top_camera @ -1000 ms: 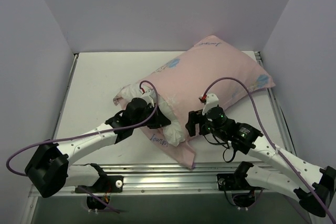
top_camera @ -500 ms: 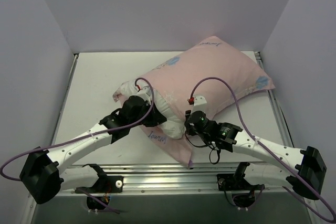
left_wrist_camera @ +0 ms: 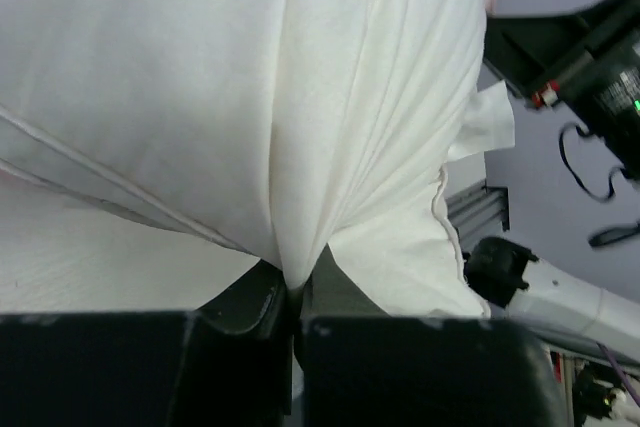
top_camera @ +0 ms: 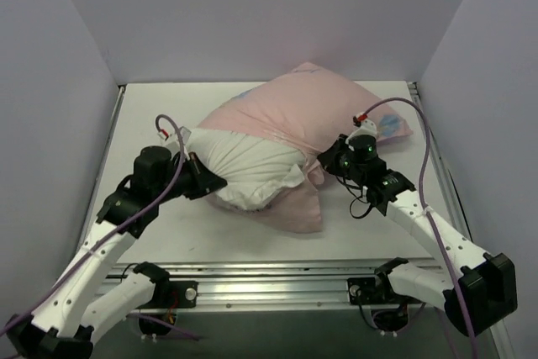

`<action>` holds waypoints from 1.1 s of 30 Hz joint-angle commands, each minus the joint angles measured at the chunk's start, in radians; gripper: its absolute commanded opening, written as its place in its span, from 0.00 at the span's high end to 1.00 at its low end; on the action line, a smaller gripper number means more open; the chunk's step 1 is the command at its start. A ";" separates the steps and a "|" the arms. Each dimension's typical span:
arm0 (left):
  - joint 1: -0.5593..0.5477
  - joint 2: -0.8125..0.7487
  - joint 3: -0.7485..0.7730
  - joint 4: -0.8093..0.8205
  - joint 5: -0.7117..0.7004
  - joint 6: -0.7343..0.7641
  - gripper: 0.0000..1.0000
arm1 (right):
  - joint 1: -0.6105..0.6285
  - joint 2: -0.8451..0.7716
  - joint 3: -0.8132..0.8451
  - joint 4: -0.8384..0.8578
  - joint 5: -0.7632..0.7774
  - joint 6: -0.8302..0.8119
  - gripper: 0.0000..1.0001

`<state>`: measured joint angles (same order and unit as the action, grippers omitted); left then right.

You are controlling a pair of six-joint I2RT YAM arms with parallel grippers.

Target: Remove the pillowcase from the pillow

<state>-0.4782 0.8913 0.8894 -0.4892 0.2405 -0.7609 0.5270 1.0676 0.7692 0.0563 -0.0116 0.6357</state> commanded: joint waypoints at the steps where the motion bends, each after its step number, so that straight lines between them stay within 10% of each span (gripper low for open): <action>1: 0.081 -0.159 0.137 -0.308 0.025 0.092 0.98 | -0.249 0.035 -0.028 -0.190 0.397 -0.074 1.00; 17: 0.082 -0.353 0.060 -0.560 0.138 0.118 0.98 | -0.625 -0.043 -0.128 -0.092 -0.034 -0.109 1.00; 19: 0.082 -0.383 -0.021 -0.528 0.201 0.081 0.77 | -0.610 -0.044 -0.133 -0.047 -0.188 -0.132 1.00; 20: 0.082 -0.391 -0.030 -0.519 0.206 0.072 0.44 | -0.578 -0.052 -0.125 -0.033 -0.214 -0.146 0.98; 23: 0.082 -0.396 0.002 -0.503 0.154 0.069 0.03 | -0.512 -0.104 -0.094 -0.088 -0.225 -0.203 0.74; 27: 0.084 -0.319 0.086 -0.502 0.008 0.055 0.06 | -0.397 -0.188 -0.016 -0.150 -0.200 -0.225 0.38; 33: 0.087 -0.103 0.036 -0.288 0.000 0.016 0.06 | -0.268 -0.175 0.118 -0.174 -0.180 -0.280 0.25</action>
<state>-0.3996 0.6895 0.9520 -0.9314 0.2707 -0.7090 0.1959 0.8722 0.7849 -0.1173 -0.2344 0.4252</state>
